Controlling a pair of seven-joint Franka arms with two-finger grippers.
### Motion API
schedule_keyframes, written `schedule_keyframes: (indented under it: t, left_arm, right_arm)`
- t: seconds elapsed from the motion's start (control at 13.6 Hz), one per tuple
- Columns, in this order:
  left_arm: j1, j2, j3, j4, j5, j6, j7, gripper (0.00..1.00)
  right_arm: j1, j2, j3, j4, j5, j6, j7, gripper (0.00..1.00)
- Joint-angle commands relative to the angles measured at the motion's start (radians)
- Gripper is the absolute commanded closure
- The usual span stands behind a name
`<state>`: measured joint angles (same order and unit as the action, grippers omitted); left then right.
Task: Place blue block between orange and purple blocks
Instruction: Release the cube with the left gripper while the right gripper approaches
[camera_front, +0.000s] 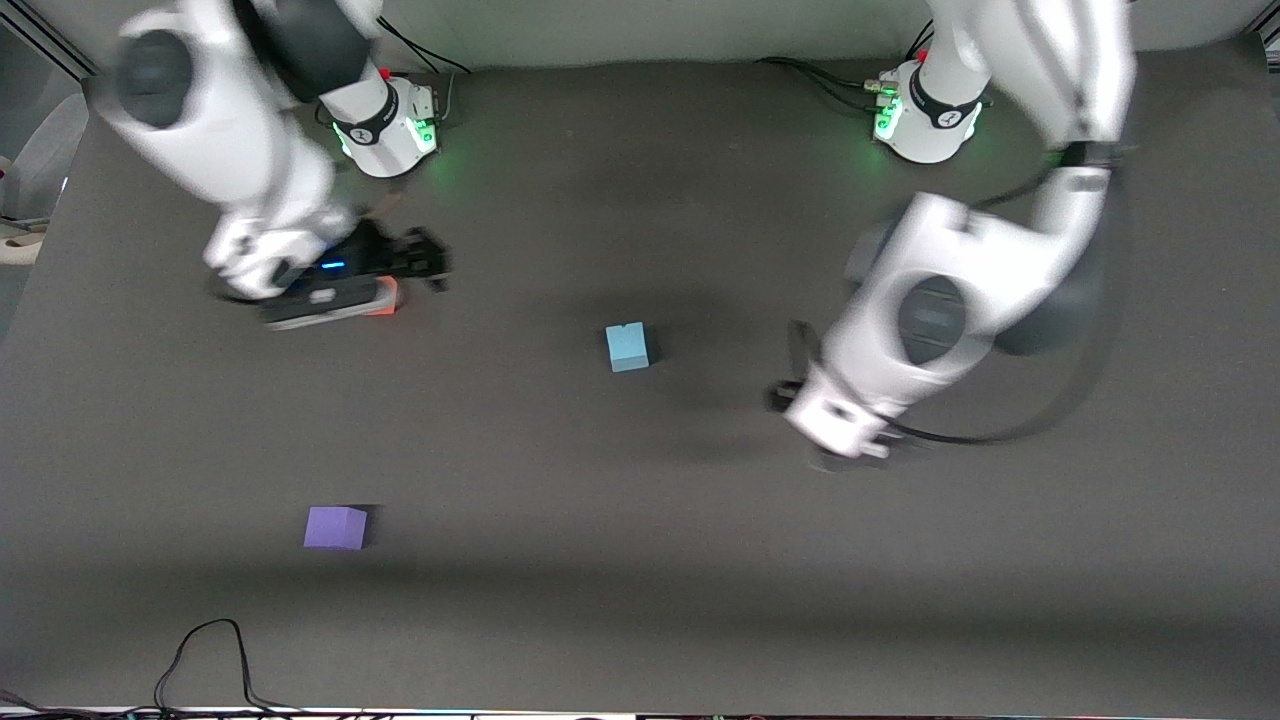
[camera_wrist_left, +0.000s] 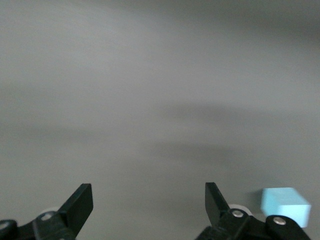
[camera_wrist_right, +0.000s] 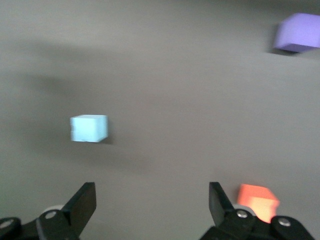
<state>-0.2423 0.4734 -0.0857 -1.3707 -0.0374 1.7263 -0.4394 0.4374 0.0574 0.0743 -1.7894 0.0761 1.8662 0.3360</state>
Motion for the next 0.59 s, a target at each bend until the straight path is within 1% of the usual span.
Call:
schedule_keyframes:
  t: [0.0, 0.07, 0.22, 0.37, 0.51]
  left_arm:
    - [0.148, -0.09, -0.016, -0.057, -0.019, -0.089, 0.21, 0.0]
    - [0.194, -0.122, -0.011, -0.074, -0.01, -0.118, 0.284, 0.0]
    - [0.291, -0.217, -0.009, -0.166, -0.004, -0.116, 0.404, 0.0]
    - [0.336, -0.287, -0.008, -0.218, 0.007, -0.117, 0.473, 0.0]
    - [0.342, -0.338, -0.009, -0.255, 0.051, -0.117, 0.475, 0.0]
  right_arm:
    - [0.114, 0.168, -0.016, 0.087, -0.002, 0.085, 0.102, 0.0]
    - [0.163, 0.218, -0.016, 0.093, -0.007, 0.132, 0.118, 0.0]
    - [0.224, 0.313, -0.019, 0.087, -0.019, 0.233, 0.147, 0.0]
    - [0.259, 0.396, -0.021, 0.084, -0.024, 0.33, 0.233, 0.0]
    - [0.302, 0.449, -0.028, 0.068, -0.044, 0.391, 0.244, 0.0]
